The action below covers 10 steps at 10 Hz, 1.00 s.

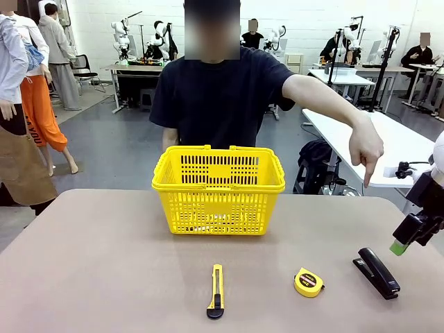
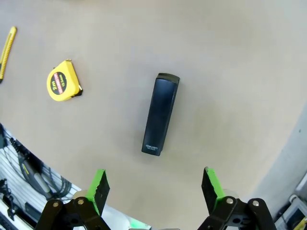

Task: Place the items the person wants into the basket.
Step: Pick up the item the person points to and place it in the Market Basket.

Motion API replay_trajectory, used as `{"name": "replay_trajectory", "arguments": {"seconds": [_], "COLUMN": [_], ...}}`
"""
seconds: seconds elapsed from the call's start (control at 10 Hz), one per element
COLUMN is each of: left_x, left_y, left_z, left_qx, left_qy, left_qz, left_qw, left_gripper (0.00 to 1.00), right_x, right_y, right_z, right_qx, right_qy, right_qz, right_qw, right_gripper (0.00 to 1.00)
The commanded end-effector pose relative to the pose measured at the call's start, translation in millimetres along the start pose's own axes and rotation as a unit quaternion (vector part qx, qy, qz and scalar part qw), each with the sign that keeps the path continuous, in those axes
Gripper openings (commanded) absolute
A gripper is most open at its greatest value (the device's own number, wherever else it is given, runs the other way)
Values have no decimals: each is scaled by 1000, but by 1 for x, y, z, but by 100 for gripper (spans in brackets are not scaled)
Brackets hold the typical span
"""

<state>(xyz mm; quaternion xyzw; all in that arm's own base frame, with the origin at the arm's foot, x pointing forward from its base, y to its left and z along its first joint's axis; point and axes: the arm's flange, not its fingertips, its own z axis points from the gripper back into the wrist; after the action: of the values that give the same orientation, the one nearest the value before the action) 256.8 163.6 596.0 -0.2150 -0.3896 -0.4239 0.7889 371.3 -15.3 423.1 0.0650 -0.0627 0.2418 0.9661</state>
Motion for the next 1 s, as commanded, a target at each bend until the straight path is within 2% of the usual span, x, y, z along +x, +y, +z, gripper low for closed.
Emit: {"name": "replay_trajectory", "arguments": {"seconds": [0.0, 0.6, 0.9], "left_x": [0, 0, 0], "left_y": [2, 2, 2], "left_z": [0, 0, 0], "left_qx": [1, 1, 1], "left_qy": [2, 2, 2], "left_qz": [2, 2, 2], "left_qw": [1000, 1000, 1000], "left_gripper": [100, 100, 100], "right_x": [-1, 0, 38], "right_y": [0, -1, -7], "right_z": [5, 5, -37], "right_qx": [-3, -3, -14], "right_qy": [-6, -5, 28], "right_qz": [-2, -1, -6], "right_qw": [1000, 1000, 999], "right_gripper": [100, 100, 100]}}
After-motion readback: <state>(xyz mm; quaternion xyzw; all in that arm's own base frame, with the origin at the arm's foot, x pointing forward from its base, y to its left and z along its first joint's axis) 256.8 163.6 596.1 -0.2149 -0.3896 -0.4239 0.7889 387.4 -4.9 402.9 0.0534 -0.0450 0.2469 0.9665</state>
